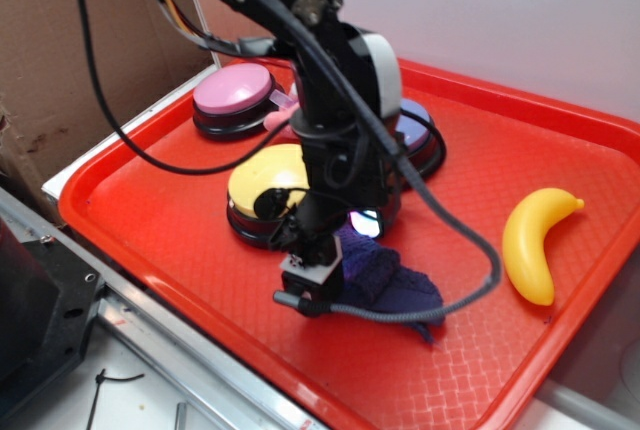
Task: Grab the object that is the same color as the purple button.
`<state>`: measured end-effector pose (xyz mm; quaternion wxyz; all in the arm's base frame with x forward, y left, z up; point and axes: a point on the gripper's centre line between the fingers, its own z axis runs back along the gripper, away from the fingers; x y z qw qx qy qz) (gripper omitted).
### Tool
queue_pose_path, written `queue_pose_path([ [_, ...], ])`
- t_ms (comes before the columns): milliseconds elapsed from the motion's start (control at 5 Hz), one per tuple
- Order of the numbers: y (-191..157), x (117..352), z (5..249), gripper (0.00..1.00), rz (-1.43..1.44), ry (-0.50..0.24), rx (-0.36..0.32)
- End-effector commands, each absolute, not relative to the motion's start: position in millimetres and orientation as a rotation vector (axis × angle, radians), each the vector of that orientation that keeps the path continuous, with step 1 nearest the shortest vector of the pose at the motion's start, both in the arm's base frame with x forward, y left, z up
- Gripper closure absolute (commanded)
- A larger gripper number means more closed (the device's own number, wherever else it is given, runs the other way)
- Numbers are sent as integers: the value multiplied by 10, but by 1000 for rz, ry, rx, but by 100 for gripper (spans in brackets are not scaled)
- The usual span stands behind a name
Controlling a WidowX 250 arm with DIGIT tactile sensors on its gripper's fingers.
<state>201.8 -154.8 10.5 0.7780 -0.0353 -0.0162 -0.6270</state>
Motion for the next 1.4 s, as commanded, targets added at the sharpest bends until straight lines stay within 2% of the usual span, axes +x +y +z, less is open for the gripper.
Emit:
queue_pose_path([
  [0,-1654,1915,112,100,-1376,-50,-27],
  [400,-1627,1909,136,100,-1349,-55,-14],
  [800,-1538,1929,262,100,-1254,-61,42],
  [1000,-1473,1960,379,100,-1045,-29,116],
  [1200,-1358,1959,608,100,-793,-45,99],
])
